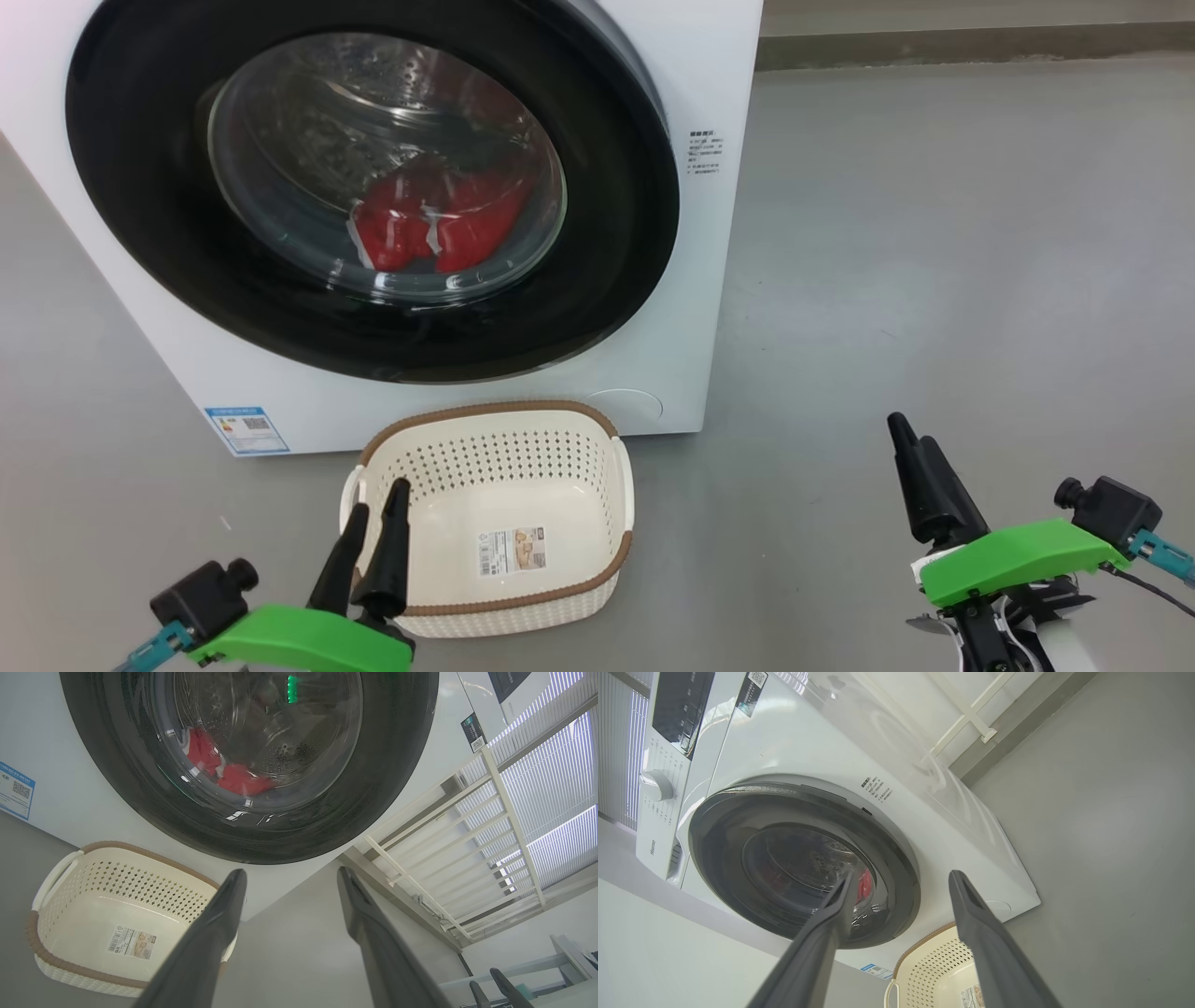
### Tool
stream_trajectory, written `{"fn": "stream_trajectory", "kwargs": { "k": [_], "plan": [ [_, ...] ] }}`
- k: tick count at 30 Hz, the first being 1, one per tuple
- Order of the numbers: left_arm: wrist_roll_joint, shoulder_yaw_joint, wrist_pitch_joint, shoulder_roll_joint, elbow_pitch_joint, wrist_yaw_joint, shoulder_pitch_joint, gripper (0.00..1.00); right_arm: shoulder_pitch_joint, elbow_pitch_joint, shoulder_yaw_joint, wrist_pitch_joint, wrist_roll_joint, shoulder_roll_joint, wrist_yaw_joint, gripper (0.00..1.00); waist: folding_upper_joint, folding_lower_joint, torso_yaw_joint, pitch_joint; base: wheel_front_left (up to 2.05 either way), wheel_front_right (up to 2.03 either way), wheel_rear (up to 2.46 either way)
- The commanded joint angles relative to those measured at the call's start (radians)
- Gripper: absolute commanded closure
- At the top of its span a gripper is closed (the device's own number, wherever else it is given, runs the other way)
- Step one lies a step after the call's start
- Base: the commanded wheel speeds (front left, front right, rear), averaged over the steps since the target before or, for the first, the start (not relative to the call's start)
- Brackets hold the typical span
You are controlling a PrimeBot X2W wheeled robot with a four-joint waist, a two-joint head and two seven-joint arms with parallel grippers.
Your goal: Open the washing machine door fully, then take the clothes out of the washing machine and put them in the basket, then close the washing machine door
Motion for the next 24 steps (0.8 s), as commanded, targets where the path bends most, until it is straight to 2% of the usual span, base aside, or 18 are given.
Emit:
{"fn": "stream_trajectory", "kwargs": {
  "k": [1, 24],
  "plan": [
    [0.034, 0.010, -0.013, 0.017, -0.030, 0.007, -0.051, 0.00, -0.055, -0.028, 0.022, -0.013, -0.029, -0.009, 0.000, 0.00, -0.0001, 0.0000, -0.001, 0.000, 0.00, 0.00, 0.00],
    [0.310, -0.011, -0.082, 0.021, -0.003, 0.068, -0.107, 0.00, -0.110, -0.018, 0.052, -0.080, -0.313, -0.017, 0.000, 0.00, -0.0001, 0.0000, -0.010, -0.005, 0.00, 0.00, 0.00]
  ]
}}
